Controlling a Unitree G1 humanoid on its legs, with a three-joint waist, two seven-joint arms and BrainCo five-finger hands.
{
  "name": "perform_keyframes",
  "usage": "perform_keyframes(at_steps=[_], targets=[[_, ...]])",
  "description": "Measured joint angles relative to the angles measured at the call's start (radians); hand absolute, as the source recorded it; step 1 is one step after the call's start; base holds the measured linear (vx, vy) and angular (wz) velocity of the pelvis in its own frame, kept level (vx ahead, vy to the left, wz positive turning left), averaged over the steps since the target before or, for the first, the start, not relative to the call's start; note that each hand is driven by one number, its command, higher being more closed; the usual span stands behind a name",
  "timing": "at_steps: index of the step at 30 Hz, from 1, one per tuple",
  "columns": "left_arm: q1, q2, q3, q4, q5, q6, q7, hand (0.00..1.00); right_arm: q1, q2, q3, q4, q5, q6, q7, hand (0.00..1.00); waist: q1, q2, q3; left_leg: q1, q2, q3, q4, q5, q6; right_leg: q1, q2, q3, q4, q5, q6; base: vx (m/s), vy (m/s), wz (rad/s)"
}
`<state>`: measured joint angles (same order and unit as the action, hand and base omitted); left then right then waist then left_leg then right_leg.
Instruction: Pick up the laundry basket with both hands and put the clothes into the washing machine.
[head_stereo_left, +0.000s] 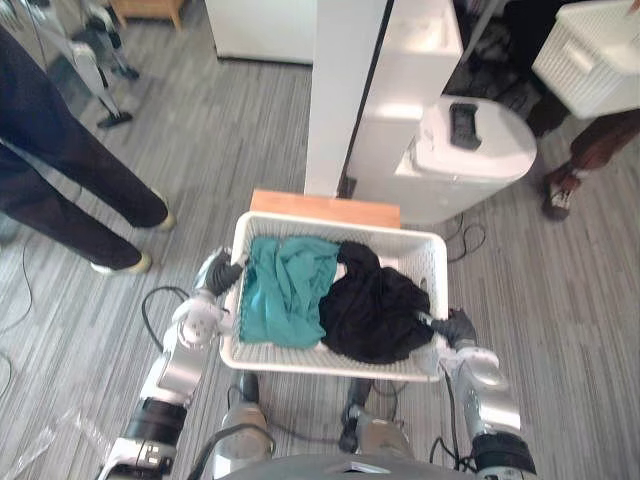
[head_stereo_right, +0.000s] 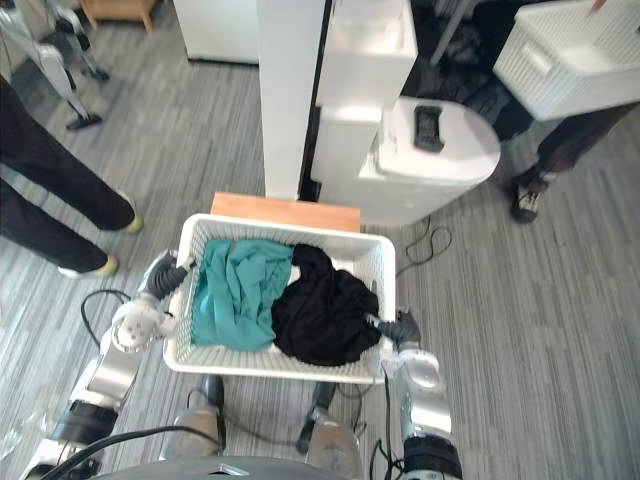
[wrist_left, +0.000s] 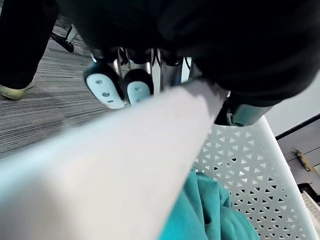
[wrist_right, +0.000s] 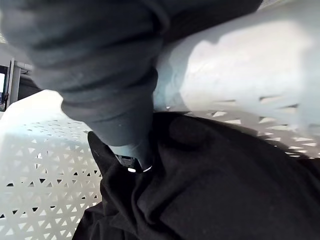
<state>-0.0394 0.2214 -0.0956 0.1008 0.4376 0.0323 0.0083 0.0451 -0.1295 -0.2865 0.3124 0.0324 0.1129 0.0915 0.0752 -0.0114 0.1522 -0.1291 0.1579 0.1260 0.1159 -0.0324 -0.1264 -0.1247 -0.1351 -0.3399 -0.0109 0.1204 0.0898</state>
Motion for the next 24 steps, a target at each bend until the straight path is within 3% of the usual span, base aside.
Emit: perform_keyframes(at_steps=[9, 13, 14, 15, 16, 18, 19, 21, 23, 24], targets=[[0.163, -0.05, 0.044, 0.077, 0.0, -0.005, -0.058, 1.0, 0.063, 0.005, 0.007, 0.117, -0.001, 0.004, 0.034, 1.0, -0.018, -0.007, -0.09, 0.077, -0.001, -0.013, -0.013, -0.004, 0.0, 0.107, 0.011, -0.005, -0.07, 0.015, 0.007, -0.03, -0.005, 0.02], [0.195, -0.072, 0.059, 0.078, 0.0, -0.005, -0.076, 1.0, 0.062, -0.004, 0.009, 0.145, -0.004, 0.007, 0.037, 1.0, -0.011, 0.0, -0.106, -0.015, 0.022, -0.07, 0.099, -0.042, 0.003, 0.105, 0.036, -0.039, -0.068, 0.01, 0.002, -0.09, -0.034, 0.25], [0.195, -0.077, 0.058, 0.078, 0.0, -0.005, -0.077, 1.0, 0.057, -0.009, 0.009, 0.149, -0.004, 0.006, 0.036, 1.0, -0.011, 0.01, -0.107, -0.043, 0.033, -0.088, 0.138, -0.048, -0.001, 0.102, 0.049, -0.046, -0.058, 0.004, -0.003, -0.1, -0.054, 0.6], [0.194, -0.082, 0.052, 0.078, 0.0, -0.005, -0.077, 1.0, 0.043, -0.015, 0.011, 0.161, -0.003, 0.006, 0.033, 1.0, -0.012, 0.033, -0.102, -0.078, 0.057, -0.136, 0.187, -0.051, -0.005, 0.085, 0.082, -0.032, -0.023, -0.017, -0.037, -0.1, -0.065, 0.65], [0.191, -0.077, 0.052, 0.079, 0.0, -0.005, -0.077, 1.0, 0.029, -0.016, 0.013, 0.184, -0.002, 0.006, 0.031, 1.0, -0.016, 0.029, -0.1, -0.082, 0.056, -0.165, 0.195, -0.045, -0.017, 0.081, 0.09, -0.016, -0.003, -0.026, -0.055, -0.15, -0.022, 0.58], [0.198, -0.093, 0.052, 0.081, 0.0, -0.001, -0.073, 1.0, -0.009, -0.036, 0.02, 0.223, -0.002, 0.006, 0.029, 1.0, 0.022, 0.049, -0.093, -0.158, 0.067, -0.195, 0.539, -0.156, 0.035, 0.064, 0.081, -0.025, 0.06, -0.048, -0.063, -0.18, 0.058, -0.03], [0.202, -0.108, 0.052, 0.081, -0.001, 0.001, -0.06, 1.0, -0.007, -0.049, 0.032, 0.216, 0.001, 0.005, 0.027, 1.0, 0.027, 0.06, -0.093, -0.167, 0.057, -0.187, 0.813, -0.206, 0.058, 0.073, 0.079, -0.012, 0.086, -0.057, -0.059, -0.2, 0.113, -0.24], [0.201, -0.105, 0.045, 0.076, -0.001, -0.001, -0.055, 1.0, -0.007, -0.048, 0.033, 0.213, 0.003, 0.003, 0.022, 1.0, 0.007, 0.076, -0.114, -0.094, 0.061, -0.18, 0.844, -0.235, 0.057, 0.069, 0.072, -0.01, 0.085, -0.045, -0.055, -0.22, 0.189, -0.01], [0.199, -0.113, 0.045, 0.071, -0.001, -0.003, -0.053, 1.0, -0.005, -0.047, 0.032, 0.213, 0.007, 0.001, 0.006, 1.0, -0.014, 0.092, -0.141, -0.009, 0.069, -0.197, 0.704, -0.288, 0.003, 0.034, 0.064, -0.002, 0.083, -0.026, -0.049, -0.17, 0.228, 0.04], [0.195, -0.119, 0.045, 0.07, 0.0, -0.003, -0.047, 1.0, -0.001, -0.038, 0.029, 0.216, 0.009, 0.001, -0.002, 1.0, -0.026, 0.093, -0.162, 0.029, 0.042, -0.188, 0.554, -0.344, -0.02, 0.004, 0.048, 0.008, 0.066, -0.015, -0.046, -0.15, 0.224, 0.08]])
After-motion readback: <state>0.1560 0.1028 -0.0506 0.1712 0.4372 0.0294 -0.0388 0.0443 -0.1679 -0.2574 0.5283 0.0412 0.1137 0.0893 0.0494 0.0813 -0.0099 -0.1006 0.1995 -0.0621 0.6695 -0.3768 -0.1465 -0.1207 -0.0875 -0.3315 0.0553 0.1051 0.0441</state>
